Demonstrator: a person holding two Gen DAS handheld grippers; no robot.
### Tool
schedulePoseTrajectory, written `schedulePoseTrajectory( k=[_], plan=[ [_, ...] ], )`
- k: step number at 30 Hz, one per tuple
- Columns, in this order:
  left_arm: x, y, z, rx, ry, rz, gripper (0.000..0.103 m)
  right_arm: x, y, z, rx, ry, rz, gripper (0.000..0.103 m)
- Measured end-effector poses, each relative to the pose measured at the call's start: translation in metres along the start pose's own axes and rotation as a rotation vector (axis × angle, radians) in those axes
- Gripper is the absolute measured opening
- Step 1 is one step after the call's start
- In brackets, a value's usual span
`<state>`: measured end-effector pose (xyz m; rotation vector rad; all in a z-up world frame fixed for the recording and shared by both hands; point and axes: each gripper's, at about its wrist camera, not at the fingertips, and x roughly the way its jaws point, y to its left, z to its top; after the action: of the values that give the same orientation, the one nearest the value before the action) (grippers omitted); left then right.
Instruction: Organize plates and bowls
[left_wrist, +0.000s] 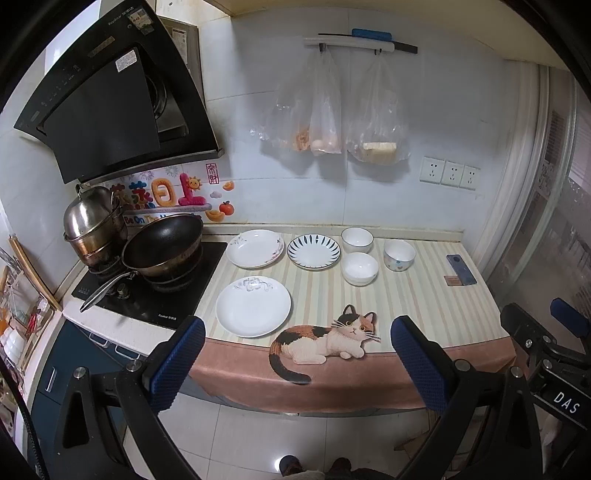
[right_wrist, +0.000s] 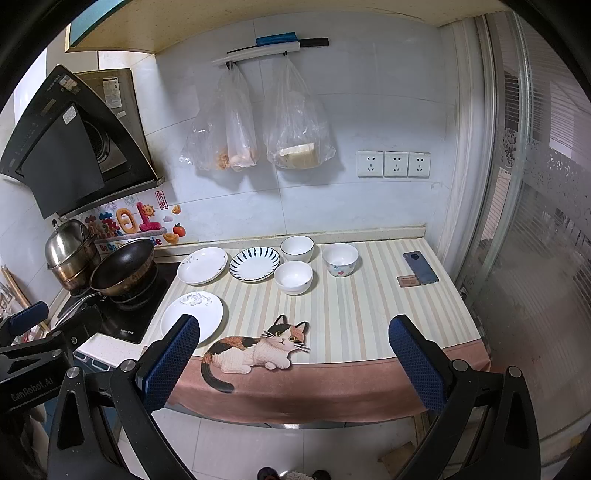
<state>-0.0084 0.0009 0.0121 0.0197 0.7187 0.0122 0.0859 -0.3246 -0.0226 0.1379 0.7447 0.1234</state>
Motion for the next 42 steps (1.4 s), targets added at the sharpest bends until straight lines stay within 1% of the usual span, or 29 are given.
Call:
schedulePoseTrajectory(
  k=[5,8,10,12,15,18,20,24,27,28,29,31,35,36,38,40,42],
  plan=[
    [0.000,-0.002,0.000,-0.006,-0.004,0.000,0.103,0.001,-0.001,0.002,-0.001,0.006,0.005,0.103],
    [0.005,-0.003,0.001,-0.030,-0.012,-0.001,0.103,0.002,-0.002,0.002,0.001,0.005,0.011,0.103],
    [0.011,-0.003,0.000,-0.051,-0.029,-0.004,0.103,0.008,-0.005,0.003,0.003,0.001,0.041,0.103],
    [0.019,-0.001,-0.001,-0.064,-0.051,-0.008,0.103,0.021,-0.006,0.004,-0.001,0.017,0.096,0.103],
    [0.046,0.006,-0.004,-0.073,-0.030,0.048,0.103,0.049,-0.005,0.001,0.006,0.065,0.144,0.103],
    [0.081,0.020,-0.008,-0.070,-0.004,0.104,0.103,0.095,0.002,-0.003,0.022,0.148,0.191,0.103],
    [0.111,0.035,-0.007,-0.073,0.017,0.141,0.103,0.134,0.013,-0.004,0.029,0.208,0.219,0.103],
    [0.179,0.071,-0.008,-0.100,0.099,0.163,0.103,0.203,0.033,-0.009,0.009,0.264,0.240,0.103],
    [0.234,0.103,-0.008,-0.113,0.170,0.177,0.103,0.264,0.060,-0.012,-0.013,0.299,0.255,0.103],
    [0.257,0.115,-0.009,-0.117,0.204,0.186,0.103,0.290,0.071,-0.012,-0.020,0.327,0.258,0.103],
    [0.272,0.125,-0.009,-0.120,0.228,0.182,0.103,0.306,0.079,-0.014,-0.021,0.350,0.264,0.103],
    [0.312,0.146,-0.010,-0.132,0.287,0.172,0.103,0.356,0.100,-0.017,-0.006,0.401,0.299,0.103],
    [0.374,0.182,-0.013,-0.137,0.367,0.150,0.102,0.434,0.134,-0.025,0.008,0.483,0.323,0.103],
    [0.392,0.190,-0.015,-0.136,0.393,0.139,0.102,0.449,0.142,-0.028,0.010,0.497,0.327,0.103],
    [0.416,0.205,-0.016,-0.138,0.431,0.131,0.098,0.480,0.156,-0.035,0.007,0.528,0.326,0.102],
    [0.442,0.218,-0.019,-0.142,0.465,0.108,0.098,0.514,0.169,-0.042,0.001,0.563,0.316,0.101],
    [0.463,0.230,-0.023,-0.154,0.501,0.085,0.095,0.533,0.175,-0.049,0.008,0.597,0.320,0.096]
  ],
)
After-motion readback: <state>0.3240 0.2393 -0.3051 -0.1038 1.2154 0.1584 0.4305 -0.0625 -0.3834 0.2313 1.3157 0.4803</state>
